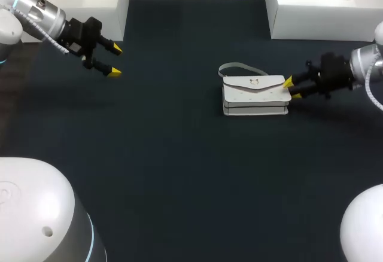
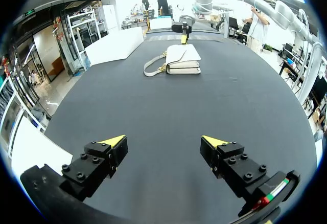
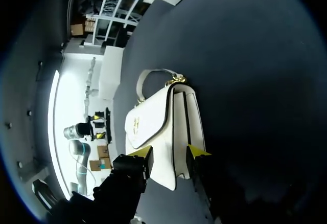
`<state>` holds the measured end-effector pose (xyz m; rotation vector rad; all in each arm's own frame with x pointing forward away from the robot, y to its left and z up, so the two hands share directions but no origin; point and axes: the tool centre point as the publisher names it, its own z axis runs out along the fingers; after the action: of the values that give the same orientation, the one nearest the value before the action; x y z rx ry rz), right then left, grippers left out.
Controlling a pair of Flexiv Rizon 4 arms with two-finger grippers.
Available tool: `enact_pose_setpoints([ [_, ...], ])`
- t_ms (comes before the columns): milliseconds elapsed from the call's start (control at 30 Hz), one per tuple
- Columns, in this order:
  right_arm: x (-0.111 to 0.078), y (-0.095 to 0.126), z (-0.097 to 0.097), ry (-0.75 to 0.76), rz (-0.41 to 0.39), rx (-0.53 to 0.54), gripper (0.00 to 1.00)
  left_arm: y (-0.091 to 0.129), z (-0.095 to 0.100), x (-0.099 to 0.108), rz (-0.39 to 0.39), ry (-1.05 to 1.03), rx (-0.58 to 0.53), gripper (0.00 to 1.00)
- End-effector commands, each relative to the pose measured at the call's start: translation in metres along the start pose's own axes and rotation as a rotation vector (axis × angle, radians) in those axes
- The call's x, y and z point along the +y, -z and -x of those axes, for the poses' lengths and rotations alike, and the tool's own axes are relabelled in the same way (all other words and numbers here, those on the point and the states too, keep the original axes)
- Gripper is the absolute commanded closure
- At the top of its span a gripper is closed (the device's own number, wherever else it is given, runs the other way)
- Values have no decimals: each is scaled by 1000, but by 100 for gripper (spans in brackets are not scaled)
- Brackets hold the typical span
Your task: Pick up the bag, open it, inspect its contents, close it, and place it on the opposite side
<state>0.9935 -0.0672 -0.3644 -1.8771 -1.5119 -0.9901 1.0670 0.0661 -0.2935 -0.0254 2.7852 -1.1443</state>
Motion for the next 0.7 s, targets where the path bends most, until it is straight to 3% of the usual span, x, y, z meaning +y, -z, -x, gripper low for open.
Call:
enact_pose_setpoints([
  [33,14,0,3,-1,-188,1,60,-1,0,1,-4,-1,-1,0],
  [400,12,2,4,8,-333,-1,61,-1,0,1,-4,-1,-1,0],
  [700,4,-6,5,-4,-342,-11,65,-1,0,1,-4,-1,-1,0],
])
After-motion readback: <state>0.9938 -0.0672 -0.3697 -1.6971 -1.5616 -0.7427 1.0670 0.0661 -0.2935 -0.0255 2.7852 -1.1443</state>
